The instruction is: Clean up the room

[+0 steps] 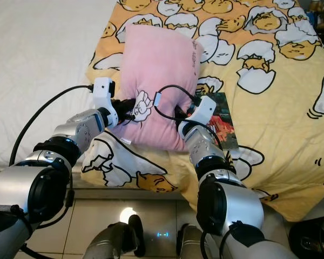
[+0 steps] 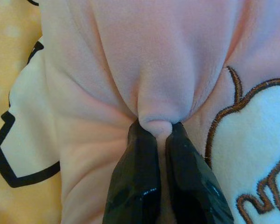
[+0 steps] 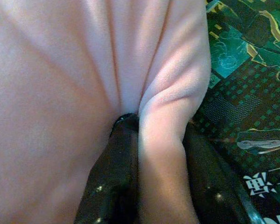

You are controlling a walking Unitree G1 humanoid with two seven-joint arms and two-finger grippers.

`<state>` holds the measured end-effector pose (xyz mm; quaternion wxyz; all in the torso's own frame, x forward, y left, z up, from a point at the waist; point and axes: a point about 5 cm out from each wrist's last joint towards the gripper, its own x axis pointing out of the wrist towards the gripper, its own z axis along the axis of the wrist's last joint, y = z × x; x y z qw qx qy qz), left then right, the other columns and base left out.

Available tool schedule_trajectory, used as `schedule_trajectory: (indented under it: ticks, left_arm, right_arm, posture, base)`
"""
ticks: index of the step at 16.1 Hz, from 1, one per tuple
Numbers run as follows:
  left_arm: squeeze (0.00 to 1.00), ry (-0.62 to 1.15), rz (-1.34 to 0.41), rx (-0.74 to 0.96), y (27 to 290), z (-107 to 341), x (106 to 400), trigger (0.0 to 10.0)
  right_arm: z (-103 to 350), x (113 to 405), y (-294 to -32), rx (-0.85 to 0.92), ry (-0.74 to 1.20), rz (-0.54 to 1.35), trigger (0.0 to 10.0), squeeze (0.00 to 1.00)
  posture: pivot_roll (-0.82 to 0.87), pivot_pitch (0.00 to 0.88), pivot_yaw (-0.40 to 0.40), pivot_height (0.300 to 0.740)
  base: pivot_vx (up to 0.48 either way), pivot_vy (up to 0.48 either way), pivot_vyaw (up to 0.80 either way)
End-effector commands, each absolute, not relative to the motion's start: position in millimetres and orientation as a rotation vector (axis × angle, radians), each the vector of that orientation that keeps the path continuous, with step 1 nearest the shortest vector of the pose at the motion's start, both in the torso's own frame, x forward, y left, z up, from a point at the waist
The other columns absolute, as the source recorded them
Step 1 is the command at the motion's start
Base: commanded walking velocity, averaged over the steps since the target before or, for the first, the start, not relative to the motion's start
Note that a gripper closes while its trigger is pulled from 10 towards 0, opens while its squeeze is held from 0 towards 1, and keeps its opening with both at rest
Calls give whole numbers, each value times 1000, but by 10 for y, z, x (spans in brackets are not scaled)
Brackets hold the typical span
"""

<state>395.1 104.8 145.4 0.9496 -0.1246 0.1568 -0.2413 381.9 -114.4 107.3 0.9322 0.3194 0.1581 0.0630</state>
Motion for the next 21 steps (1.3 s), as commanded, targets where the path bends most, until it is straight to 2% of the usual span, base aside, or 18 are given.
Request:
schedule_trajectory:
  ticks: [1,7,13,17,19,21]
  left_arm:
    - [0,371,-516,-281,949,1325,3887,0]
    - [0,349,-533,-282,936,1340,3888,0]
    - [0,321,-520,-327,917,1326,3880,0]
    - [0,297,-493,-340,945,1280,3863,0]
    - [0,124,-492,-250,945,1572,3963,0]
    - [0,-14,-536,-201,946,1918,4044,0]
  right_arm:
    - [888,3713,-998,647,417,168,0,0]
    - [819,3678,-1106,661,404,143,0,0]
    - [932,3737,-1062,643,370,176,0,0]
    - [912,3727,-1063,620,371,175,0,0]
    - [1171,3860,-1167,587,262,178,0,0]
    - [1504,3975,-1256,501,105,211,0,0]
  posture:
    - [-159,216,80,732]
    - [-159,168,69,732]
    - [-149,142,64,732]
    - [-158,76,63,732]
    - [-148,3,57,732]
    - [-152,0,63,732]
  base:
    - [0,0,0]
    - [0,0,0]
    - [0,0,0]
    - [0,0,0]
    - [0,0,0]
    - [0,0,0]
